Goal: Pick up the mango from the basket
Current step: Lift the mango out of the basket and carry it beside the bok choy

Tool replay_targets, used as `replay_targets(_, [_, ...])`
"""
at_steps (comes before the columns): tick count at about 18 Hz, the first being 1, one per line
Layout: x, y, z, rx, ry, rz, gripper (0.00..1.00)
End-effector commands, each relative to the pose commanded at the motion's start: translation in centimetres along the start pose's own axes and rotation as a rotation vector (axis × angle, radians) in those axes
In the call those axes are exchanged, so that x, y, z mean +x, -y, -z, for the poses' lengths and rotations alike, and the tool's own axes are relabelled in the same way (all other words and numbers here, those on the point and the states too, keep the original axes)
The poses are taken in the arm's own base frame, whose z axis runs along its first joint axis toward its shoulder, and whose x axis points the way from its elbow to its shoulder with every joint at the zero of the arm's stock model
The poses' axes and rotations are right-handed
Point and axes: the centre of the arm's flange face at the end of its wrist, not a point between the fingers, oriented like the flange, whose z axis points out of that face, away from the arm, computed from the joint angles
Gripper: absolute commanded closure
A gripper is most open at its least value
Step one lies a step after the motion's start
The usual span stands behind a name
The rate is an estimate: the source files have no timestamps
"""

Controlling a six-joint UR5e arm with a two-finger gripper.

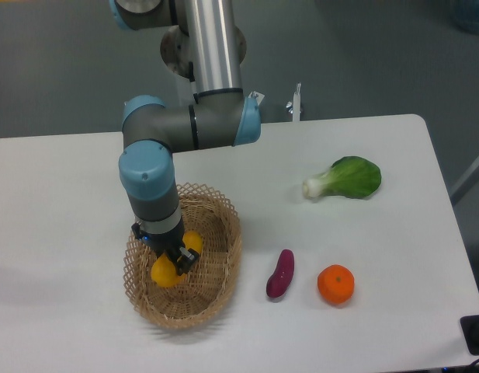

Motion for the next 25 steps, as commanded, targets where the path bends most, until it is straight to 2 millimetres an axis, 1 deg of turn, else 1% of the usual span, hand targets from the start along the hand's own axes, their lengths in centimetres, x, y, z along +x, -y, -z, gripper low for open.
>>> replay_targets(3, [-4.0,-0.5,3.2,0.002,-0.015,0.006,0.56])
replay_targets(5, [-6.8,-1.8,4.9,0.0,-0.034,0.012,0.56])
replay_targets(8, [-10.4,-4.7,7.2,0.003,-0.049,-0.021,0.56])
replay_targets(9, [-11.5,-5.8,7.6,0.001,-0.056,-0.035,0.56])
replay_targets(11, [-13.4,-8.6,9.2,0.003,-0.042,-0.078,0.56])
replay_targets(13, [-15.2,-11.1,9.4,-0.006,-0.052,-0.118,0.56])
replay_targets(14, [-16.0,-12.6,9.9,-0.009,-0.051,-0.137,0.56])
replay_targets(17, [-17.7,-16.0,10.2,-0.02,-0.076,-0.203,0.56])
replay_targets(20, [-19.1,-18.7,11.1,-0.02,-0.071,-0.233,0.56])
replay_targets(23, [-19.9,-20.3,11.3,-0.022,-0.076,-0.266,0.56])
replay_targets(25, [-19.9,-20.5,11.3,-0.022,-0.075,-0.265,0.56])
